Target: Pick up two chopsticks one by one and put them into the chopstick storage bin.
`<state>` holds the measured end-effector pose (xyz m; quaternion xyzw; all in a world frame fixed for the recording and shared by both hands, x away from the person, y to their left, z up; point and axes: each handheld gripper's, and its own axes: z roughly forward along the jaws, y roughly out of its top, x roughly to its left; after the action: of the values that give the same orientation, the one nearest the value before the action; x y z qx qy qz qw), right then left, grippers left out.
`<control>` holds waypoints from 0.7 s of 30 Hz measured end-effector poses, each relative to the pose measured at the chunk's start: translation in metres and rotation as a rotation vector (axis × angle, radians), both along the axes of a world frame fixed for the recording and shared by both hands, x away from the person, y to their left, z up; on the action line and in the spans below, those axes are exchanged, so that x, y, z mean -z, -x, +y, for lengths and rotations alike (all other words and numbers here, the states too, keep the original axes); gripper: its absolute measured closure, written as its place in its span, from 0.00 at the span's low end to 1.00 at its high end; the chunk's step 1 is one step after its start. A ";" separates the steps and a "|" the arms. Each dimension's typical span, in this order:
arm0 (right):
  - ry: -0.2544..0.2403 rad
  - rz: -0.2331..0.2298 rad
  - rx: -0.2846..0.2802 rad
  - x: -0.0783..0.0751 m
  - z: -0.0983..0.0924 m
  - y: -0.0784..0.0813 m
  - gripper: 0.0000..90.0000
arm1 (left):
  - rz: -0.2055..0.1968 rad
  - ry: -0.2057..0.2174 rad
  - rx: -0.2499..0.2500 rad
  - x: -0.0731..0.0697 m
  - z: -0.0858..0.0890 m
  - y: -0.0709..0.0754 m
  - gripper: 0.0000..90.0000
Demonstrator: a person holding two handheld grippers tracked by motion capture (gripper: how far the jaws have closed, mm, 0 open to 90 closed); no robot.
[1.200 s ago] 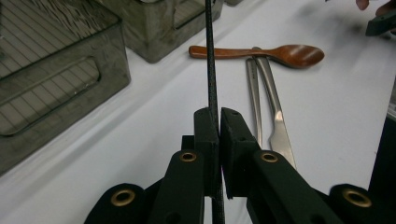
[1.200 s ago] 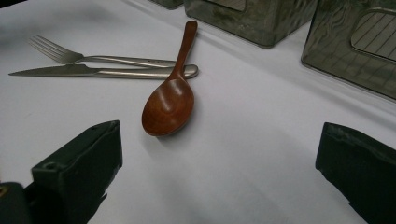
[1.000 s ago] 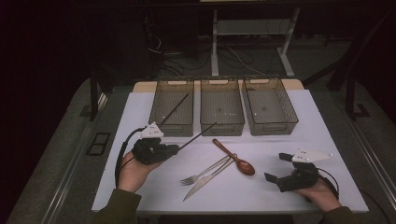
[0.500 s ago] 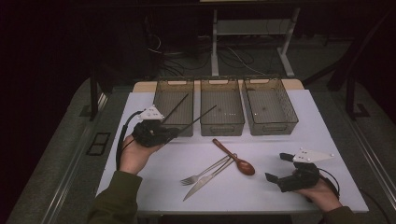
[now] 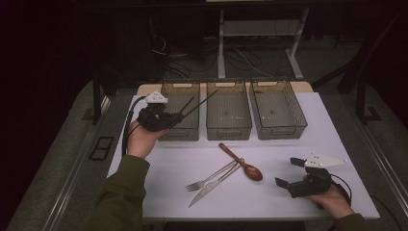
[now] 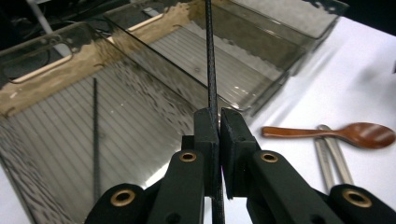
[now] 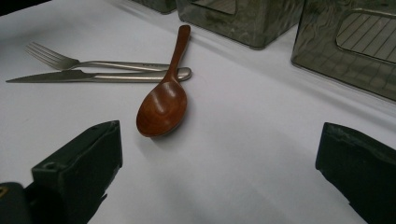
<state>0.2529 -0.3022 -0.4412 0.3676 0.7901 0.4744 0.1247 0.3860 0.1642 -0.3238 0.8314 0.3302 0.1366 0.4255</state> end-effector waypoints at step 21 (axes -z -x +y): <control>0.014 0.000 -0.003 0.001 -0.001 0.001 0.00 | 0.058 -0.049 -0.176 0.026 0.013 -0.063 0.94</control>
<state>0.2519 -0.3034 -0.4419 0.3654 0.7941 0.4689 0.1265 0.4491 0.1774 -0.3502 0.8130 0.4108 0.1572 0.3815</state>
